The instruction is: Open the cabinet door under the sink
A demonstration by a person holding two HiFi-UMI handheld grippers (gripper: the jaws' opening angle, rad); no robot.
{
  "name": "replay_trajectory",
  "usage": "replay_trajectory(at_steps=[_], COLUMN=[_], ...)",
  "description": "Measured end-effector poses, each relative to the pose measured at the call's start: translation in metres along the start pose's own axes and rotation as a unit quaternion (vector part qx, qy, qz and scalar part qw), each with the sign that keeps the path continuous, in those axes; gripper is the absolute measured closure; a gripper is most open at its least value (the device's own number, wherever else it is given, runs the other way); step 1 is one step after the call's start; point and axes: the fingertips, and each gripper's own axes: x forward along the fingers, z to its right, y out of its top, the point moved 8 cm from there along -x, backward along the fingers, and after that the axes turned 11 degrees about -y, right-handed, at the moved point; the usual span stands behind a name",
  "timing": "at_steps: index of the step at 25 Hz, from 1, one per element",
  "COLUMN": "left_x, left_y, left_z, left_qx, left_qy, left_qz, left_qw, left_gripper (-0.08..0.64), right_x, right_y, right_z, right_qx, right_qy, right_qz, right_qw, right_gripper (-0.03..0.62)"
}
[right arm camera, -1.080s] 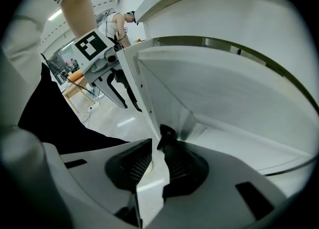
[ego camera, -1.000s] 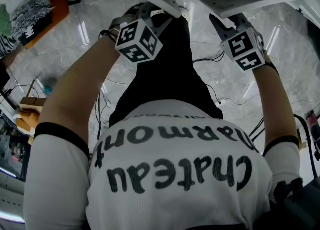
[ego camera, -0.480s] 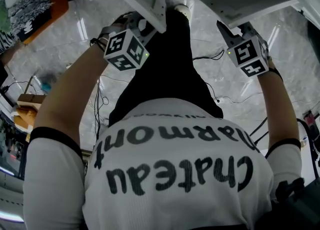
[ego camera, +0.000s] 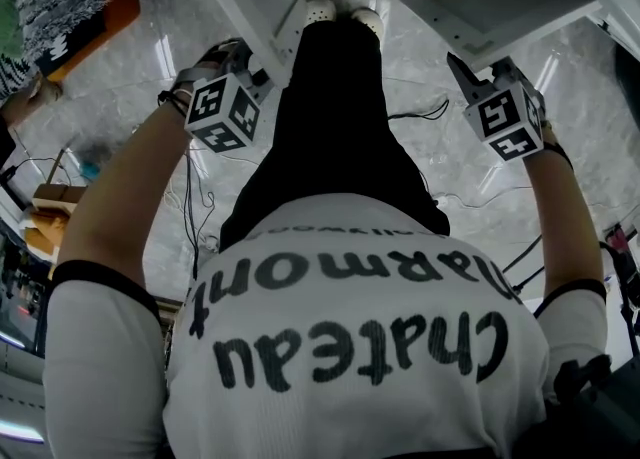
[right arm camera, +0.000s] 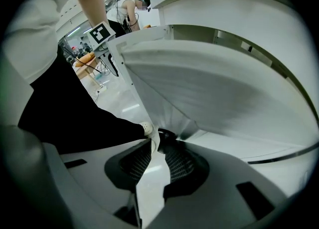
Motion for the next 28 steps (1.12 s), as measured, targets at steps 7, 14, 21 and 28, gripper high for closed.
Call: replay_trajectory(at_steps=[7,14,21,28], left_x=[-0.009,-0.021,-0.023,-0.026], left_y=[-0.02,-0.044,-0.048,-0.054], left_z=[0.004,0.008,0.008,0.008], left_qx=[-0.003,-0.01,-0.024,-0.03], left_qy=[0.001,0.007,0.016,0.015], left_qz=[-0.024,-0.048,-0.047,-0.055], left_qw=[0.9997,0.9988,0.9985,0.9979], left_gripper=[0.462,0.462,0.463,0.462], right_x=[-0.004,-0.01,-0.013,-0.019], right_y=[-0.014,-0.024,-0.033,-0.046], right_z=[-0.002,-0.005,-0.005,-0.007], right_qx=[-0.012,-0.026,-0.034,-0.058], right_qy=[0.003,0.008,0.012,0.014], right_qz=[-0.021,-0.041,-0.05,-0.071], right_qw=[1.0,0.999,0.998,0.996], right_gripper=[0.517,0.517,0.517,0.517])
